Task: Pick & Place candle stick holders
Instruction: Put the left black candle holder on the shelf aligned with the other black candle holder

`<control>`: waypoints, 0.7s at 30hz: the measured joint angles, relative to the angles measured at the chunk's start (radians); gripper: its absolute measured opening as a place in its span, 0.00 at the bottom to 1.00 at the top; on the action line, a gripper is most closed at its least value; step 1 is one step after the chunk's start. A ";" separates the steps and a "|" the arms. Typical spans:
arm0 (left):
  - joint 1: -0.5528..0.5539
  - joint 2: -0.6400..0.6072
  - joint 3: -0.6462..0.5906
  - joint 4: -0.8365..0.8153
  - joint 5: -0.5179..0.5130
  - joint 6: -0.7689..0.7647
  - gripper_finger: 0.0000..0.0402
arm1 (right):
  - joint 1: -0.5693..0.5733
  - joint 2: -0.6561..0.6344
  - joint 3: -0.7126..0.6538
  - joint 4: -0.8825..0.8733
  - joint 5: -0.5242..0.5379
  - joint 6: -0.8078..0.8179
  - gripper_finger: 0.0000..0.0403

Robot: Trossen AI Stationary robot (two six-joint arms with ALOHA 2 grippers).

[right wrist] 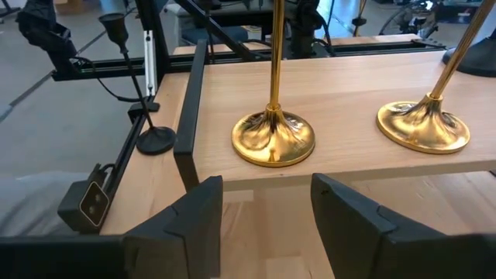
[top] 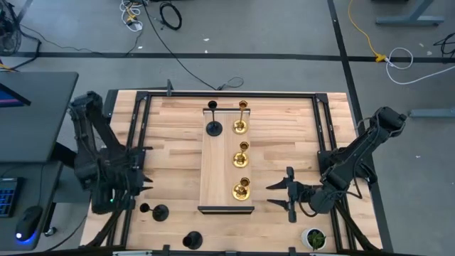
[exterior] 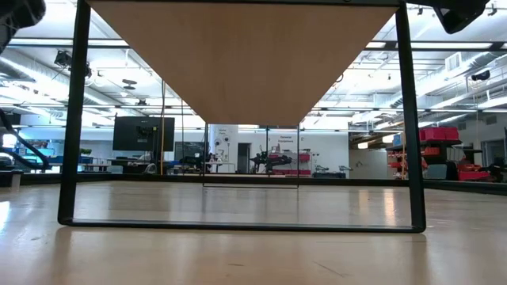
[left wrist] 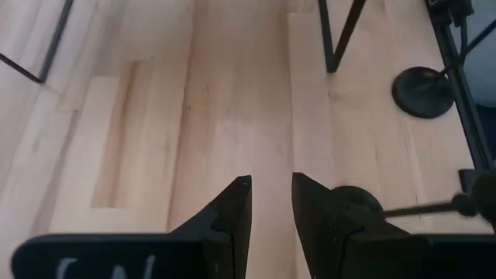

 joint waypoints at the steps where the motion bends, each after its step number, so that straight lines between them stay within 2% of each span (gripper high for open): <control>1: -0.028 0.000 -0.020 0.013 -0.014 -0.031 0.24 | 0.000 0.000 0.000 0.000 0.000 0.000 0.49; 6: -0.150 0.000 -0.098 0.081 -0.102 -0.124 0.24 | -0.002 0.000 0.000 0.000 0.000 -0.001 0.49; 11: -0.242 0.000 -0.138 0.118 -0.126 -0.236 0.24 | -0.002 0.000 0.000 0.000 0.008 -0.004 0.49; 16: -0.305 0.001 -0.173 0.214 -0.192 -0.236 0.24 | -0.002 0.000 0.000 0.000 0.008 -0.004 0.49; 21: -0.315 0.001 -0.223 0.346 -0.216 -0.207 0.24 | -0.002 0.000 0.000 0.000 0.008 -0.004 0.49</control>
